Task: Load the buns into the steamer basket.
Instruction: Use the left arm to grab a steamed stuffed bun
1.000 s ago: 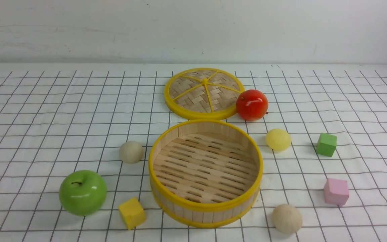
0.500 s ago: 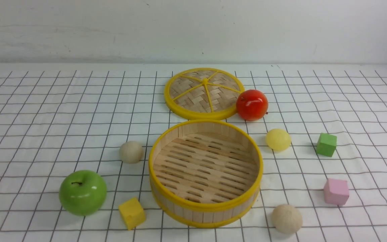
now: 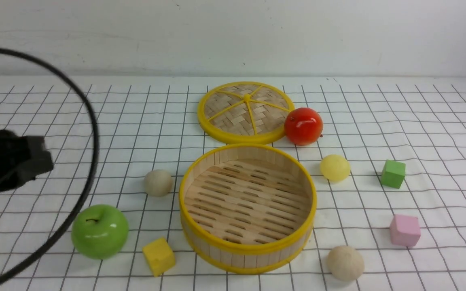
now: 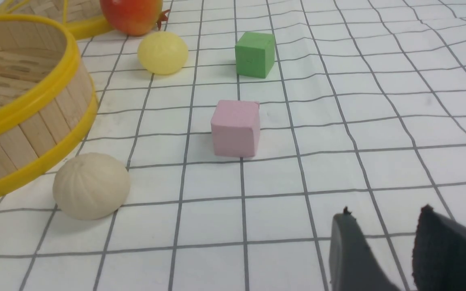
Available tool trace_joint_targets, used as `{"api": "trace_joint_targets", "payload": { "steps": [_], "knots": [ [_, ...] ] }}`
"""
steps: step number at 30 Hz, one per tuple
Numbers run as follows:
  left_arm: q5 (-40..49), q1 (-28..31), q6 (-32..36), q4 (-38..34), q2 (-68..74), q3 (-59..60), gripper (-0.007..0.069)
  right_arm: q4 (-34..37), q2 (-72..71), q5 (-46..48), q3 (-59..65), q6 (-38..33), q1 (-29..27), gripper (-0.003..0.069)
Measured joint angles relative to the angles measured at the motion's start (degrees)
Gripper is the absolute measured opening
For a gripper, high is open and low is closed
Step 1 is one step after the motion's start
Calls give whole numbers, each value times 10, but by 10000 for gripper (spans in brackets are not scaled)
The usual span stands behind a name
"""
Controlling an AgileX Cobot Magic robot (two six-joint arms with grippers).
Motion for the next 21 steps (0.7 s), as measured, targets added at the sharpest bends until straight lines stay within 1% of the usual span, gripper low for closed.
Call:
{"api": "trace_joint_targets", "payload": {
  "steps": [2,3,5,8,9,11,12,14,16,21],
  "knots": [
    [30,0,42,-30,58,-47,238,0,0,0,0,0,0,239],
    [35,0,44,-32,64,-56,238,0,0,0,0,0,0,239],
    [60,0,52,-50,143,-103,238,0,0,0,0,0,0,239],
    [75,-9,47,-51,227,-150,238,0,0,0,0,0,0,239],
    [75,-10,47,-50,233,-156,238,0,0,0,0,0,0,239],
    [79,-28,36,-46,287,-183,239,0,0,0,0,0,0,239],
    [82,-48,27,-40,325,-210,238,0,0,0,0,0,0,239],
    [85,-70,13,-29,365,-236,238,0,0,0,0,0,0,239],
    [89,-87,-13,-11,410,-275,238,0,0,0,0,0,0,239],
    [92,-92,-67,18,483,-337,238,0,0,0,0,0,0,239]
  ]
}}
